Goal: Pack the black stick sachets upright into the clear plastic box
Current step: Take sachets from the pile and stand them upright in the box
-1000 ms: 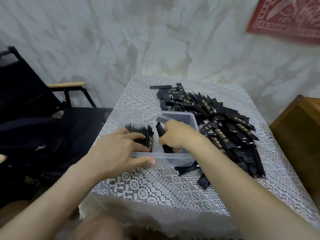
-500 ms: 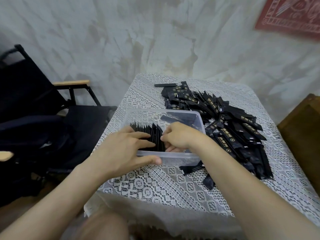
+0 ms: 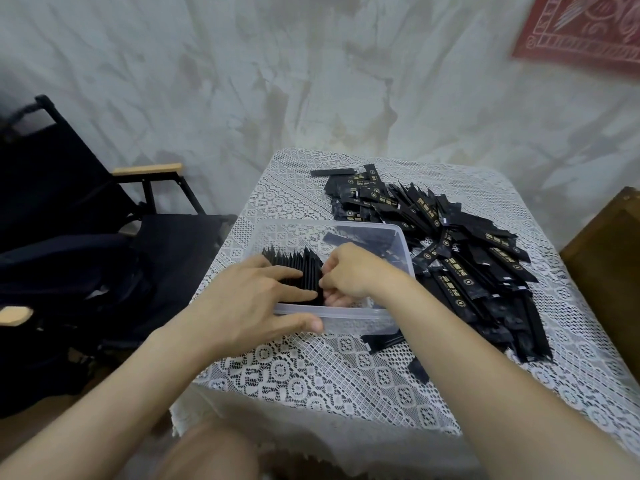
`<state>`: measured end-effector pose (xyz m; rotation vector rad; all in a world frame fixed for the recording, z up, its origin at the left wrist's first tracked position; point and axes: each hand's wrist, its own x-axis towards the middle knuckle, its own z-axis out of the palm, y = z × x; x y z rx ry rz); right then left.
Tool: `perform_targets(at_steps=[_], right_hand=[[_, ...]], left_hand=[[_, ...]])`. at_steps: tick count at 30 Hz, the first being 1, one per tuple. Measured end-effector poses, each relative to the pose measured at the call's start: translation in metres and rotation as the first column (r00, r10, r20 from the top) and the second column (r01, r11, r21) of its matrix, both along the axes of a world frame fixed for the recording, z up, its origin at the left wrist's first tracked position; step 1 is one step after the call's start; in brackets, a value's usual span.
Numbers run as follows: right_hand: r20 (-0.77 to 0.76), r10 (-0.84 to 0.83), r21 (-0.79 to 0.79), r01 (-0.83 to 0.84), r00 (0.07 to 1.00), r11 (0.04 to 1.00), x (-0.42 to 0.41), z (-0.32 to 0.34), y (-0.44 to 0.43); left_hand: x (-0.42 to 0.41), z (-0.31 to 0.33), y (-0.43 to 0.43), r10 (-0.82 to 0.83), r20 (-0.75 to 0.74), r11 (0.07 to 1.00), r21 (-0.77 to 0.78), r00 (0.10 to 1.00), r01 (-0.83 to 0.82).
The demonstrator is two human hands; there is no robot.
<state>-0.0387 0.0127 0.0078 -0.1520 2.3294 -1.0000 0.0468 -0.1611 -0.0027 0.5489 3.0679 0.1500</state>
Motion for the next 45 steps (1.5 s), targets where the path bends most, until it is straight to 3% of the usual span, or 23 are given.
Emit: perform_targets(at_steps=[11,16,19,24,32,45], right_hand=[[-0.059,0.080,0.065,-0.076,0.995,0.995,0.002,-0.006,-0.007],[0.059,0.051,-0.049,-0.048,0.997,0.998,0.002,-0.001,-0.002],[0.040,0.062,-0.057,-0.059,0.997,0.997,0.002,-0.003,0.001],[0.005,0.078,-0.048,-0.077,0.997,0.996,0.003,-0.004,0.005],[-0.140,0.255,0.174,-0.230,0.957,0.957,0.005,-0.002,0.015],[-0.169,0.352,0.276,-0.298,0.921,0.914,0.010,0.006,0.019]], left_hand=[[-0.003,-0.001,0.000,-0.026,-0.028,0.998,-0.049,0.999,0.024],[-0.004,0.001,-0.002,-0.054,0.001,0.997,-0.053,0.999,0.054],[-0.006,0.004,0.001,-0.039,0.057,0.996,-0.075,0.998,0.044],[-0.003,0.003,0.002,-0.046,0.012,0.995,-0.086,0.999,0.046],[-0.004,-0.001,0.005,0.007,-0.006,0.995,-0.096,1.000,-0.008],[-0.003,0.002,0.007,0.013,0.019,0.992,-0.123,1.000,-0.011]])
